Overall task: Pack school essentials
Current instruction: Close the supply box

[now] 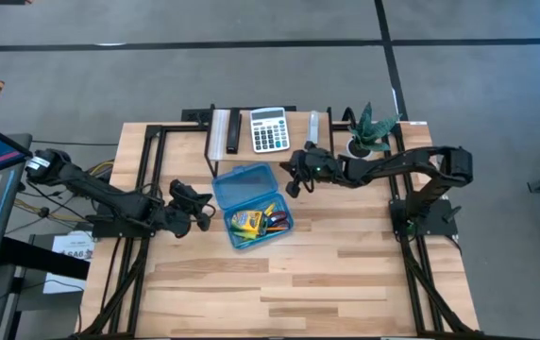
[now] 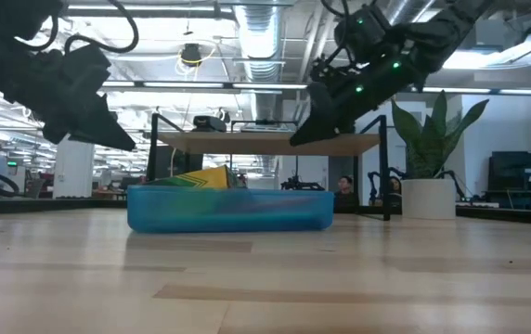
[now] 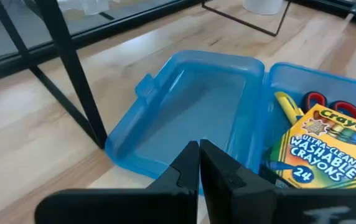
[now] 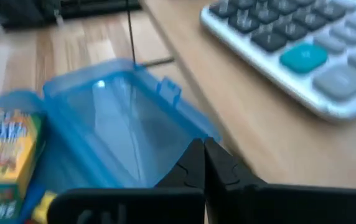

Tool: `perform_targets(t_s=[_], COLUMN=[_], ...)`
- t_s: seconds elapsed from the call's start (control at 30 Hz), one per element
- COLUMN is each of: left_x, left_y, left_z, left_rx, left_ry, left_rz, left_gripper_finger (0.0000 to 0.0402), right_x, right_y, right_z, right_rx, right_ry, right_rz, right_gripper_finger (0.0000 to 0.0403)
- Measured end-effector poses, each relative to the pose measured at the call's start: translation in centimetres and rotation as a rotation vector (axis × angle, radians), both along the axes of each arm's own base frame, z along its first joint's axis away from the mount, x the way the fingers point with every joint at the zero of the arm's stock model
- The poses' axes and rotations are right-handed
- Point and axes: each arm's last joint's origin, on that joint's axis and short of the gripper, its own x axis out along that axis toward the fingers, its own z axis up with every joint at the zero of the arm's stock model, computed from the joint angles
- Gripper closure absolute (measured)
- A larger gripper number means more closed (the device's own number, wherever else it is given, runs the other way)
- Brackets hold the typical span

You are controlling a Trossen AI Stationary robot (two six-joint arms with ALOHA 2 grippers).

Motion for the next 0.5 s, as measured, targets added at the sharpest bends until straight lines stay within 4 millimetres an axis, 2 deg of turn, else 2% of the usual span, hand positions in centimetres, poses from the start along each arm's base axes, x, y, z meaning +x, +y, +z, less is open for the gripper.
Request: perform_targets(t_s=[0.23, 0.5], left_x=[0.1, 1.0], left_y=[-0.1, -1.1], left_z=[0.1, 1.4], left_rx=[-0.005, 0.049], left_ry=[0.003, -0.088], left_rz=[-0.034, -0.147], left_gripper_finger=[0.0401, 0.0401], right_x=[0.4, -0.7], right_y=[-0.6, 0.8], right_z=[-0.8, 1.3], right_rx=[-0.014, -0.057], right_ry=[-0.003, -0.003], right_rz=[0.001, 0.068], right_gripper_finger=[0.0389, 0.0391])
